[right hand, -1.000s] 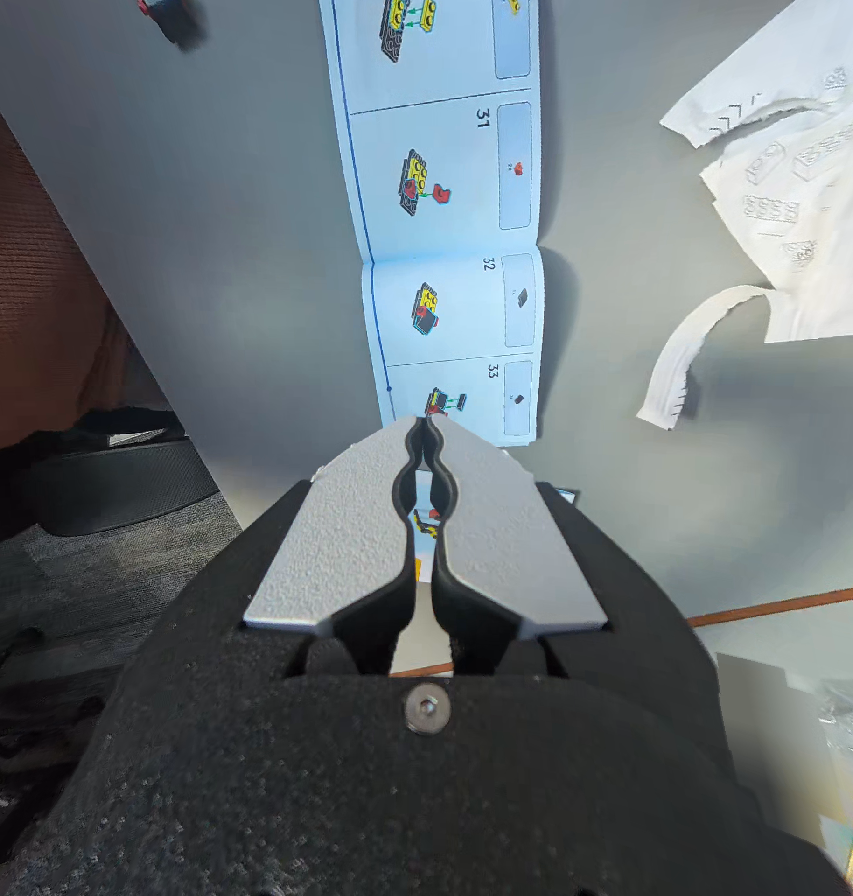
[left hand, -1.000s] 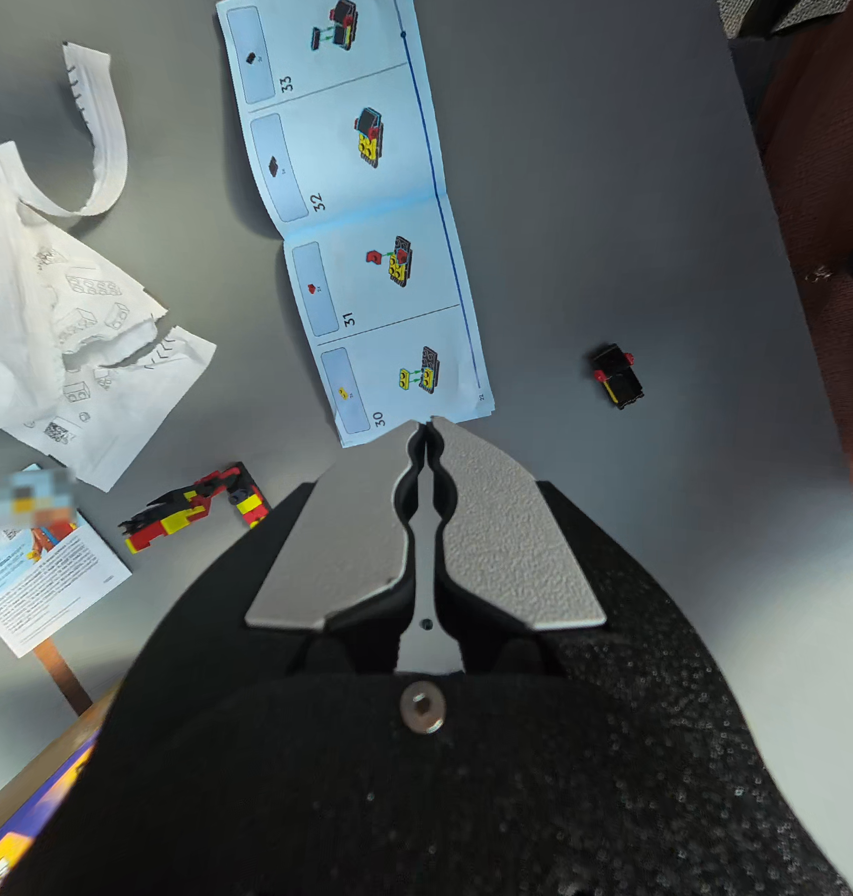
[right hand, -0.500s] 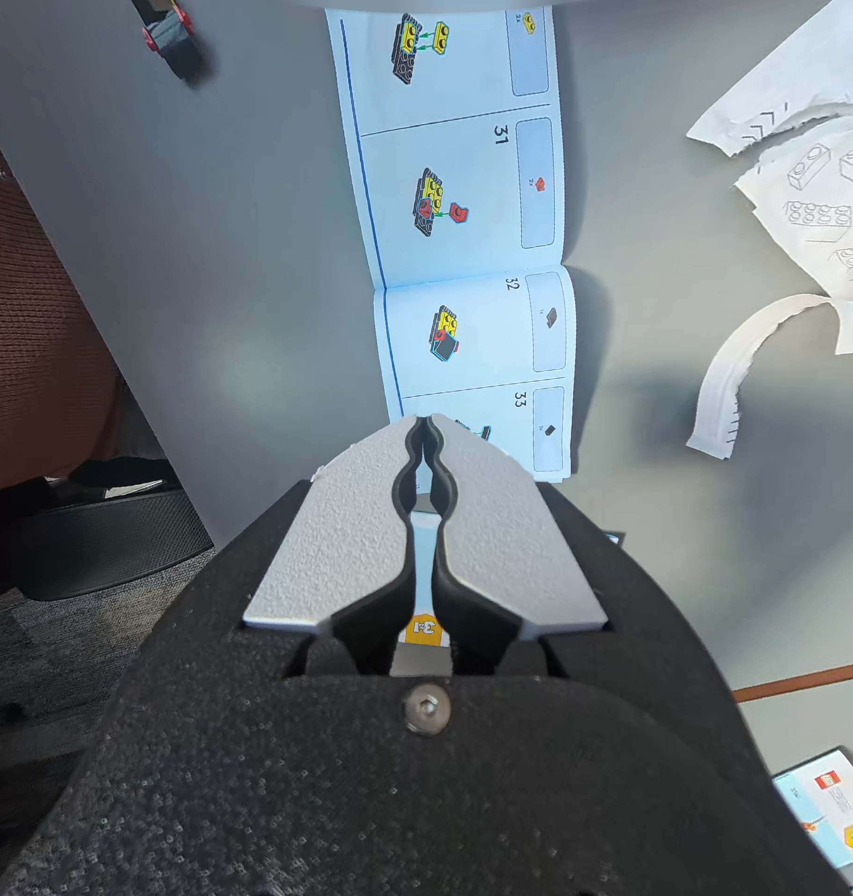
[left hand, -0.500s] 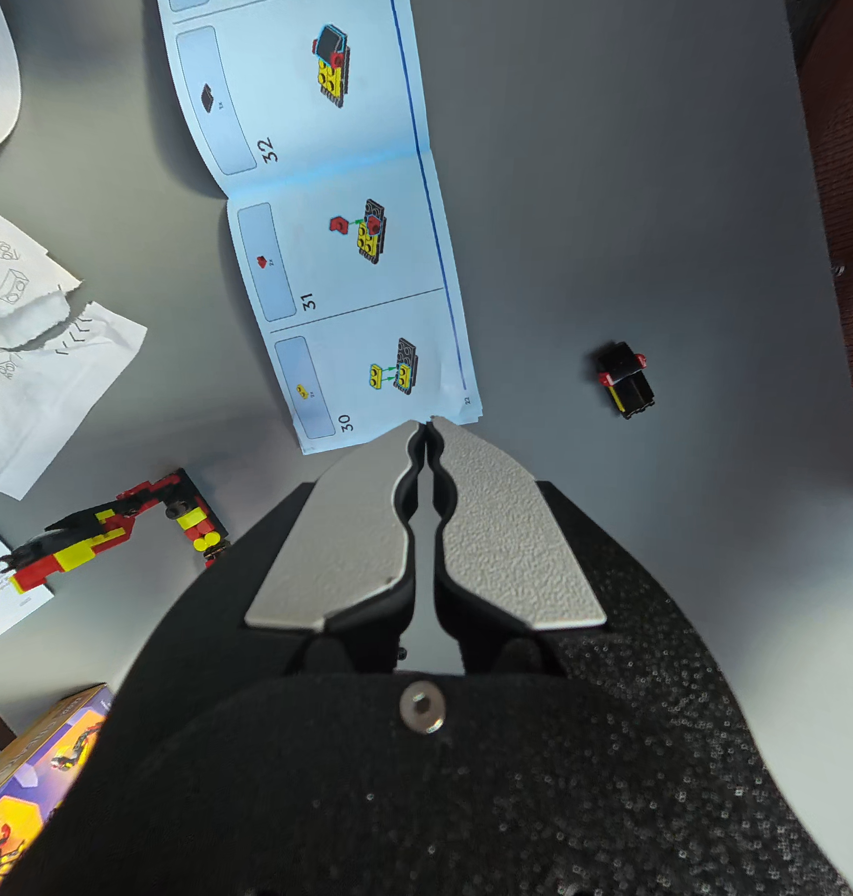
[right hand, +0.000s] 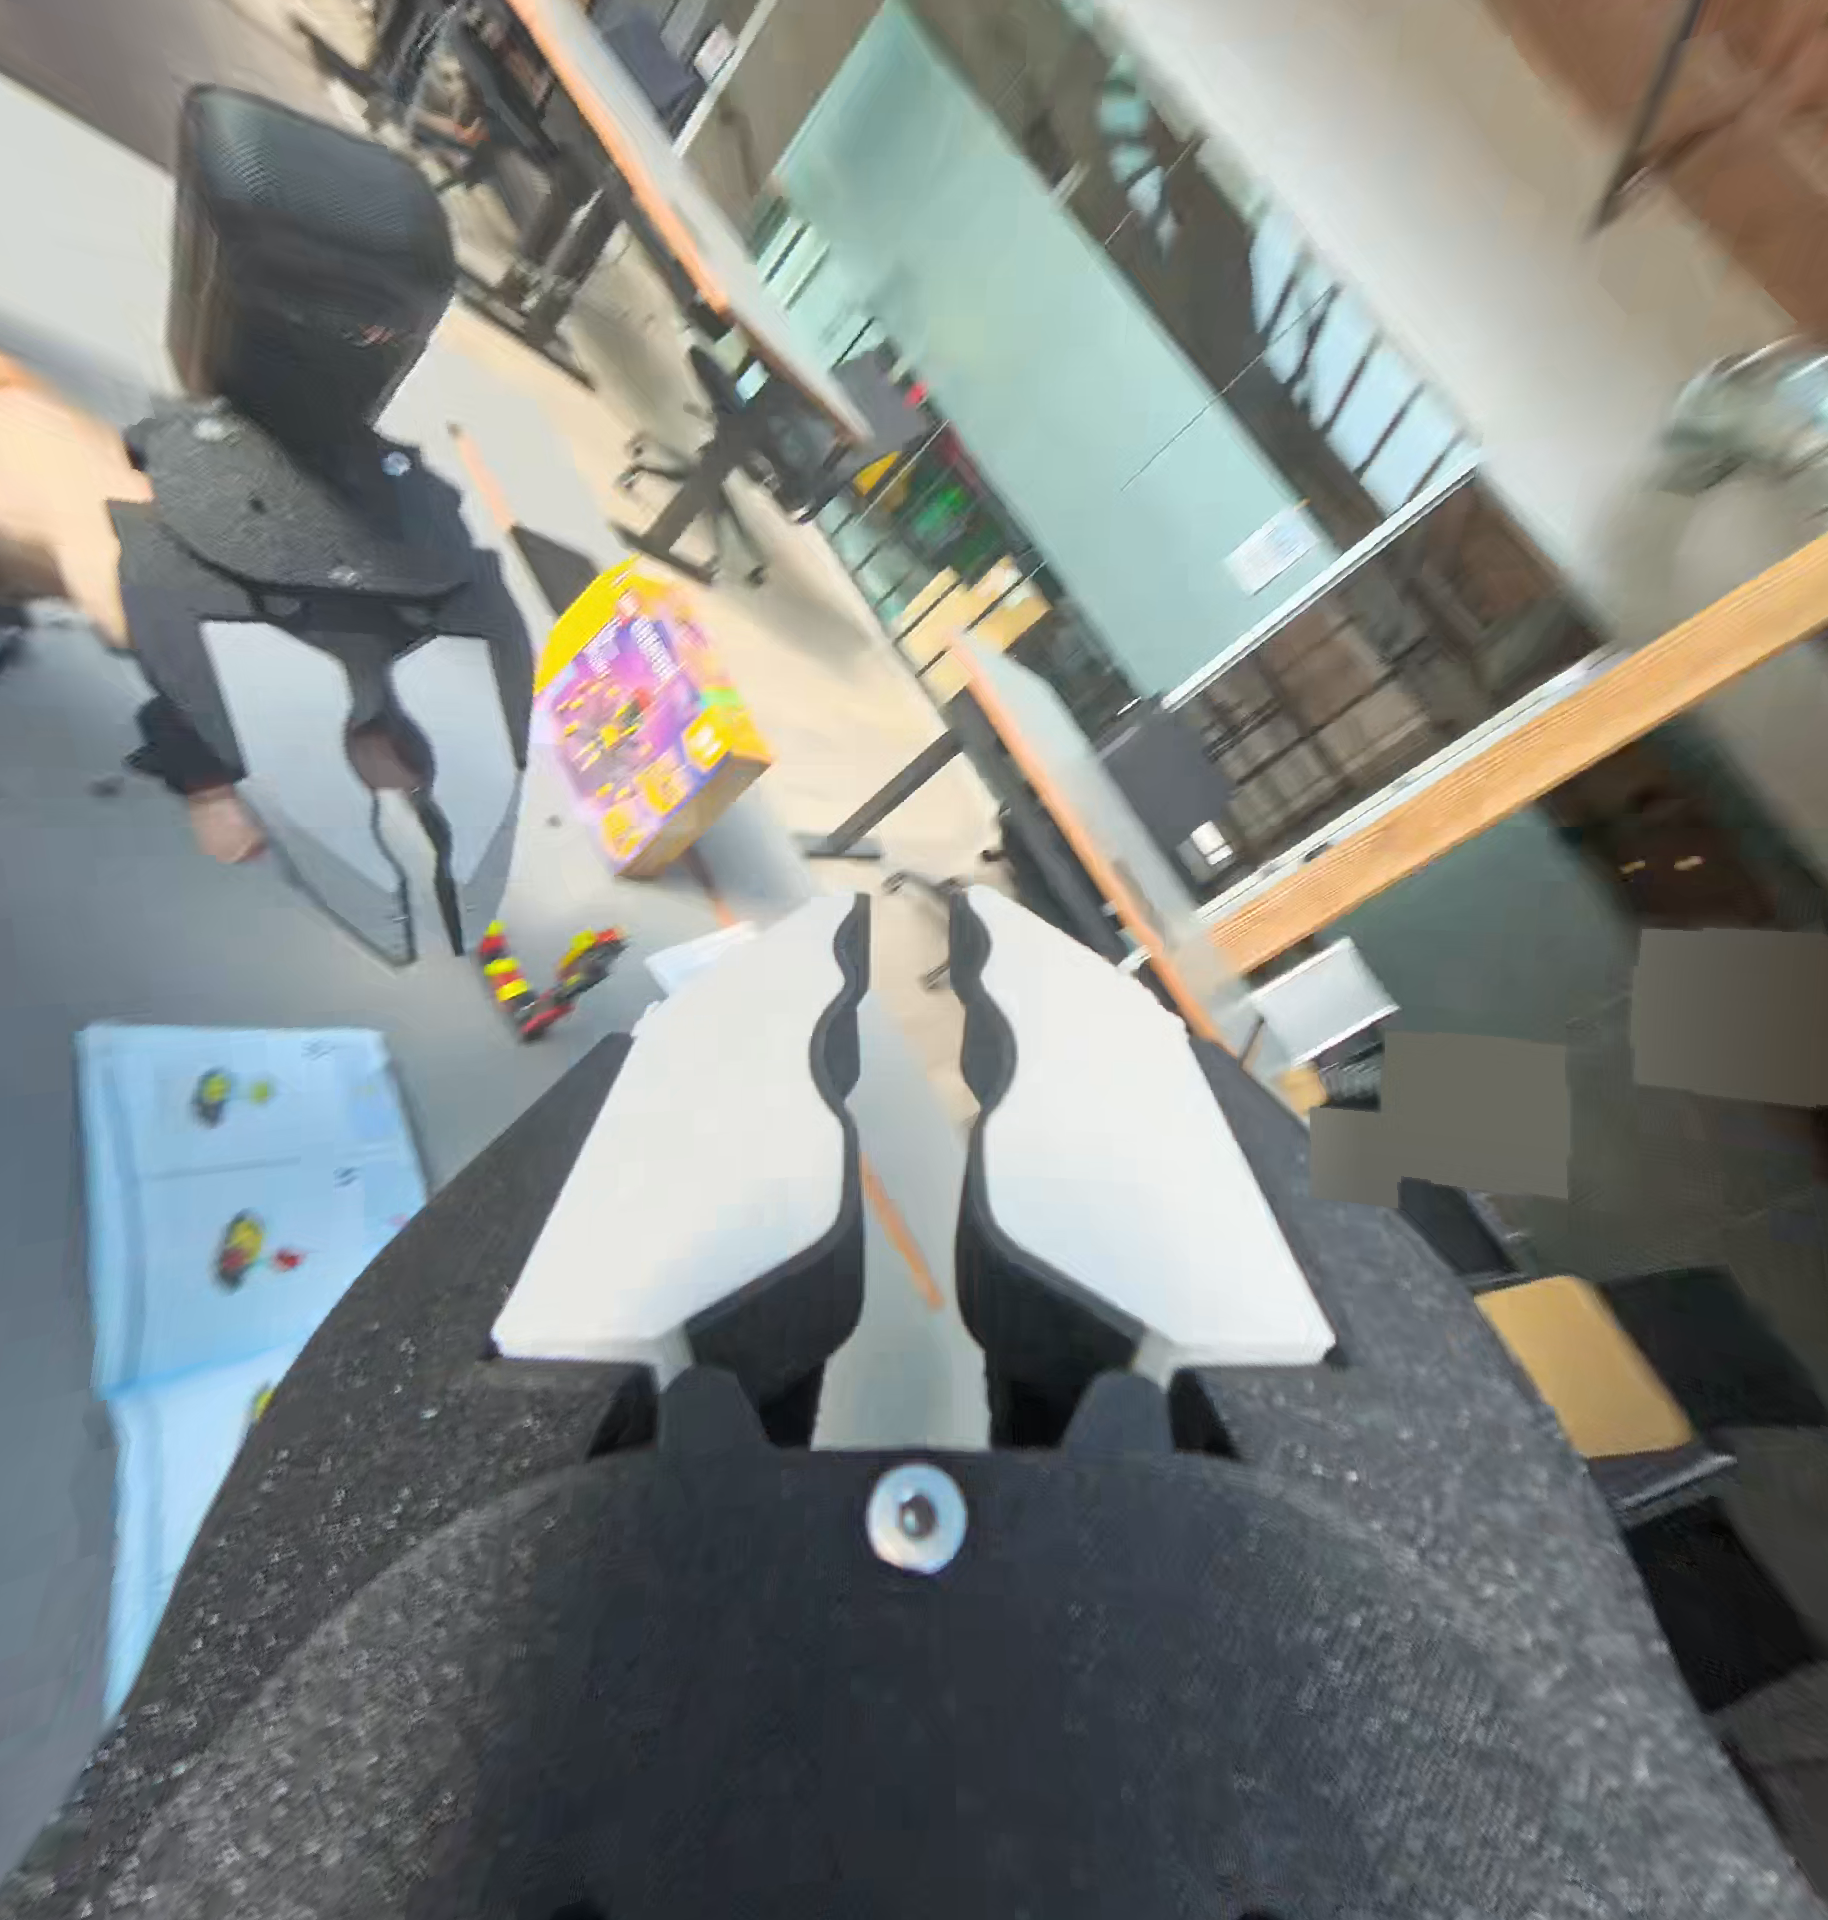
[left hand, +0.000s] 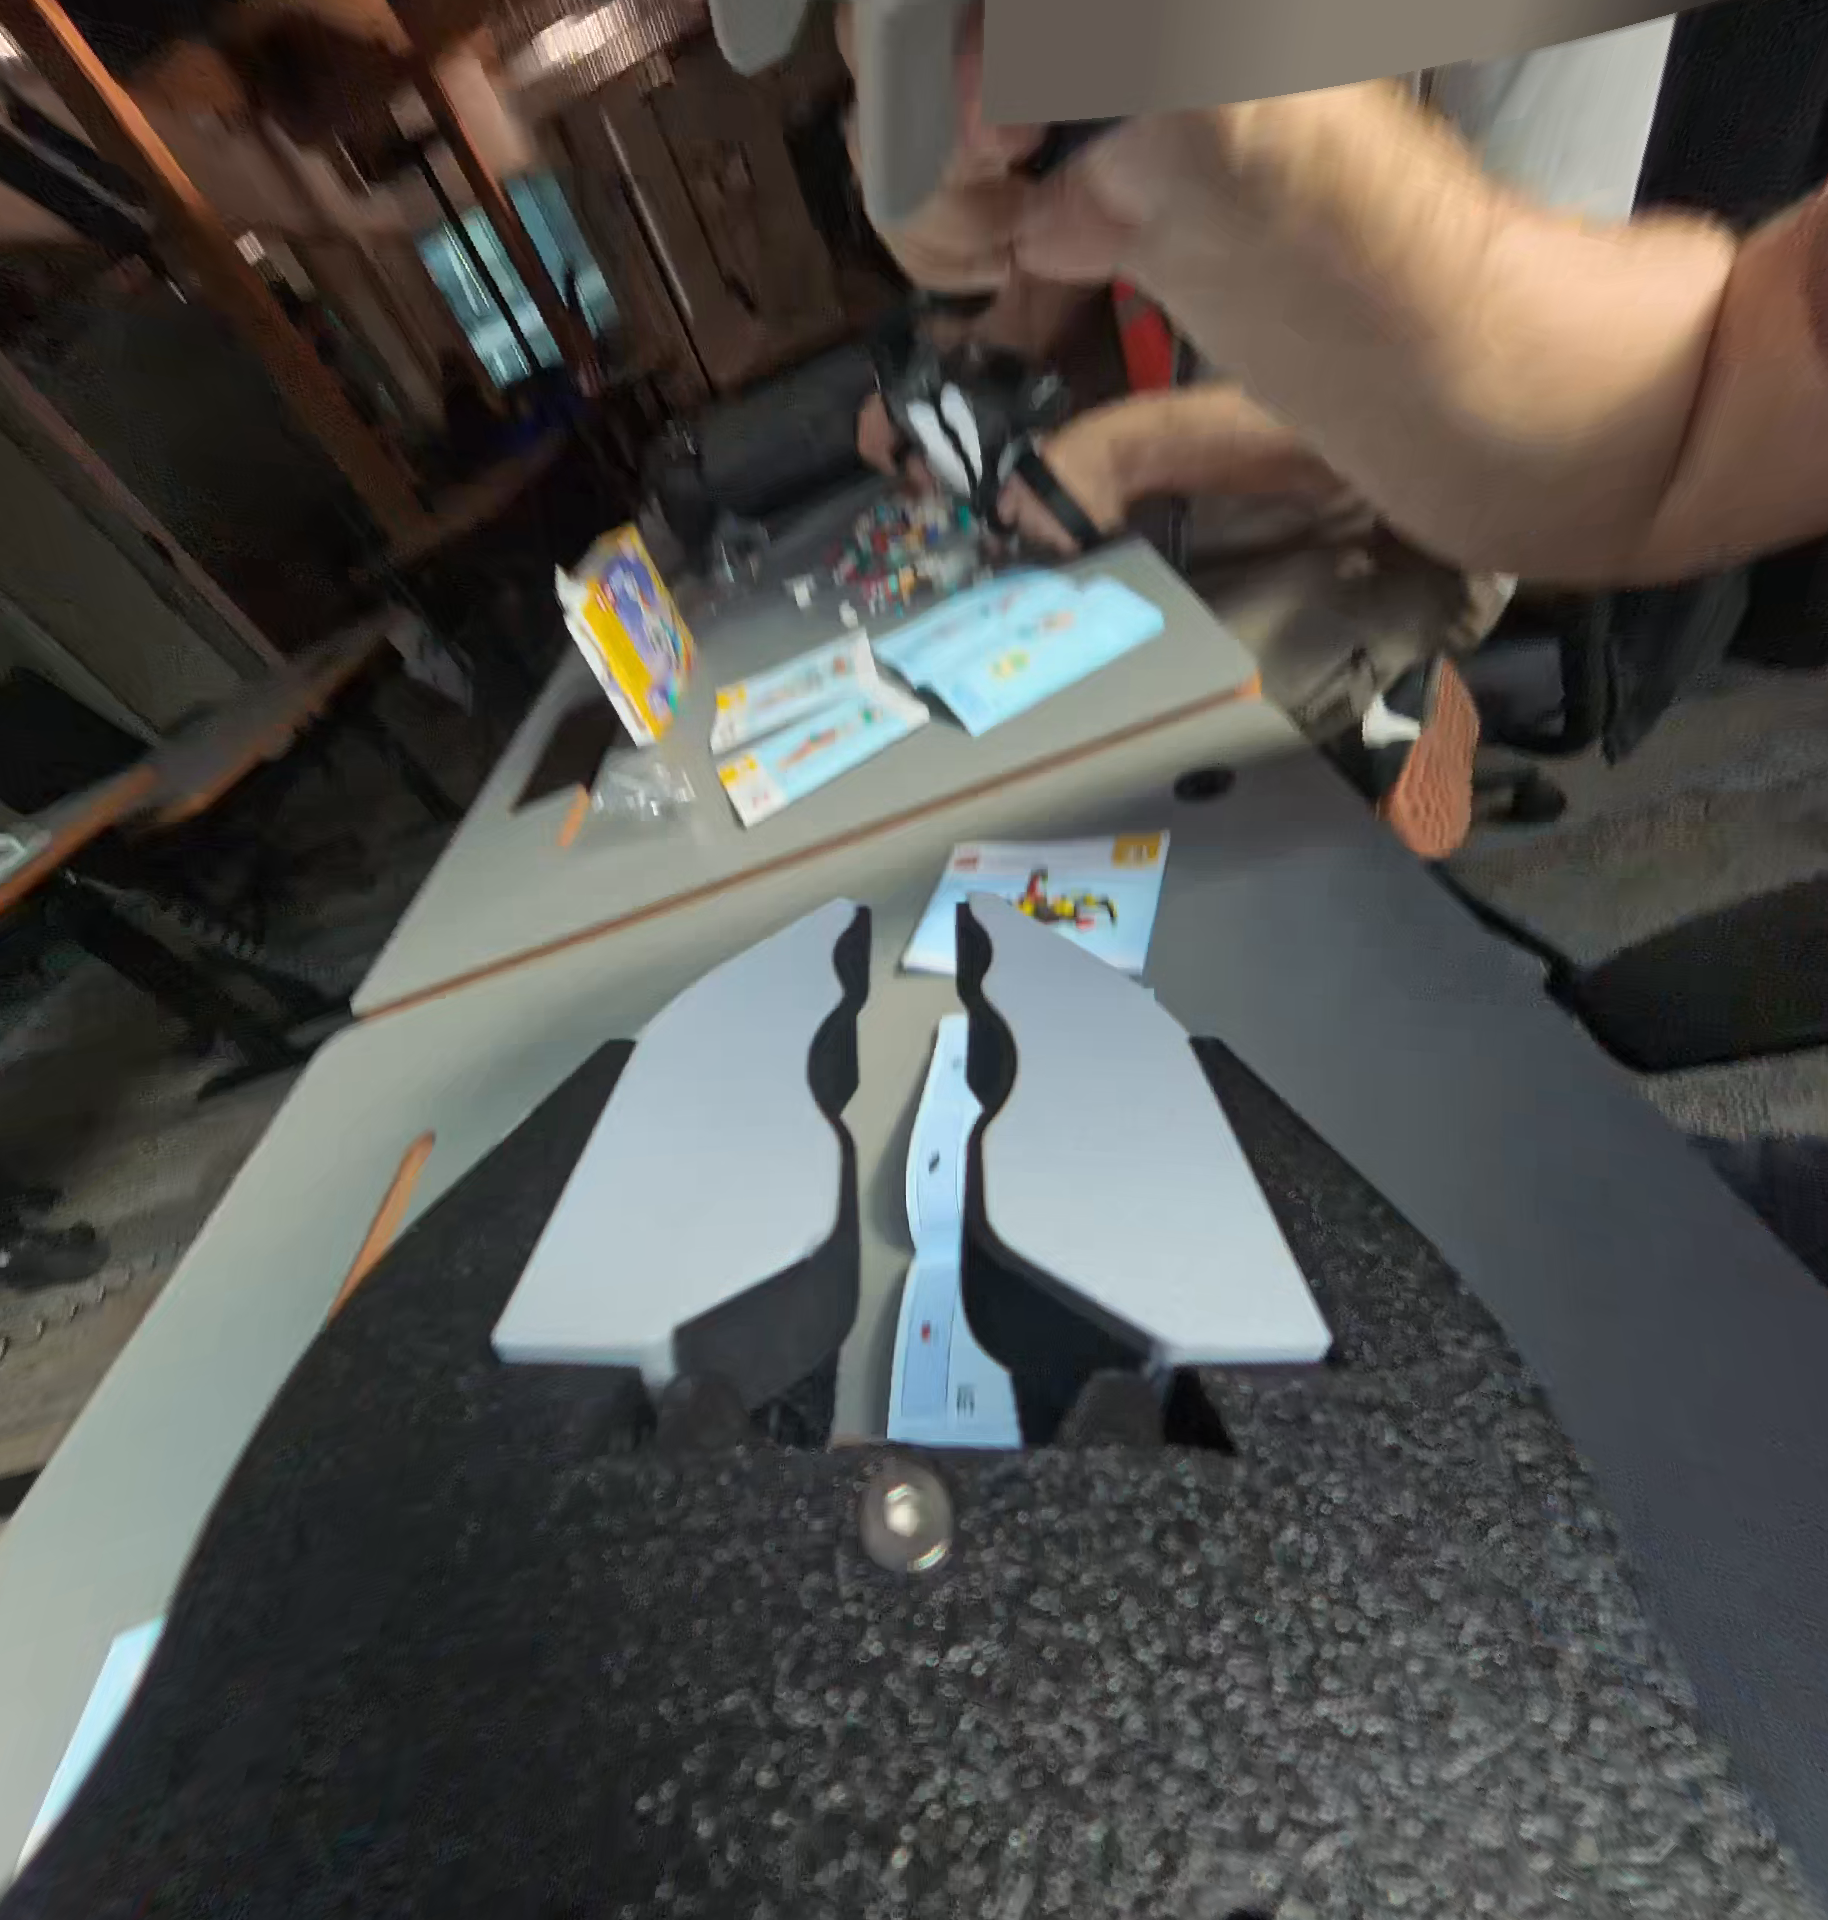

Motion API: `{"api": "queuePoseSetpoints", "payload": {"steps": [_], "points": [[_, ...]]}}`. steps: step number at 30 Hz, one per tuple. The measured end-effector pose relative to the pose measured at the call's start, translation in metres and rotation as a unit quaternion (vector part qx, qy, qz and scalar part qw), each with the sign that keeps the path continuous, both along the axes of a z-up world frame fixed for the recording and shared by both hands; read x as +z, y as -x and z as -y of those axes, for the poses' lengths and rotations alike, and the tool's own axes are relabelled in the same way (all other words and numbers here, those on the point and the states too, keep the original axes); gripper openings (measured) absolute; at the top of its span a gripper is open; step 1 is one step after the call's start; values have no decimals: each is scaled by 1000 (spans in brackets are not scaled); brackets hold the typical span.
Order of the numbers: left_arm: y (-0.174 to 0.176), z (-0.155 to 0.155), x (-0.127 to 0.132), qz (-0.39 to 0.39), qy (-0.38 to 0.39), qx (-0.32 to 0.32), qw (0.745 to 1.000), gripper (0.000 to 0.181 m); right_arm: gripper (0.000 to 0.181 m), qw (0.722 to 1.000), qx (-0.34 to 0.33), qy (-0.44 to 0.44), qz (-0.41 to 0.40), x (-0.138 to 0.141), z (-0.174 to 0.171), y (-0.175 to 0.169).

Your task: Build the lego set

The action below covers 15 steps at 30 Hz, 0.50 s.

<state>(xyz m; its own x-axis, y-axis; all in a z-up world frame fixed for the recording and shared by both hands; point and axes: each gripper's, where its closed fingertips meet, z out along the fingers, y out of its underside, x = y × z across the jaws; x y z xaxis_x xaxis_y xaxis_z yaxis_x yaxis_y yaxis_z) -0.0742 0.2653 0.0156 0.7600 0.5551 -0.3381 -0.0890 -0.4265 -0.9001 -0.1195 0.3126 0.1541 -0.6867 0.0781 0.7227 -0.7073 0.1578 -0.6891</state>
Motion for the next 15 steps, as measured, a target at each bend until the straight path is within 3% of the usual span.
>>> {"api": "queuePoseSetpoints", "payload": {"steps": [1, 4, 5, 7, 9, 13, 15], "points": [[-4, -10, 44, -69, -91, -14, 993, 22, 17, 997, -6, 59, -58, 44, -10, -10], [-27, -23, 144, -162, -336, -43, 927, 25, 22, 982, -12, 107, -158, 132, -27, -29], [-34, -22, 163, -184, -405, -37, 895, 5, 11, 977, -18, 106, -182, 152, -30, -31], [-45, -23, 185, -206, -505, -27, 838, 0, 0, 970, -20, 104, -221, 179, -32, -36], [-44, -40, 195, -206, -509, -42, 835, 0, 0, 970, -10, 93, -223, 179, -28, -43], [-30, -36, 242, -238, -519, -60, 819, 0, 0, 971, 15, 69, -227, 144, -19, -57], [-24, -45, 251, -231, -522, -67, 818, 0, 0, 971, 6, 64, -230, 159, -23, -55]]}}
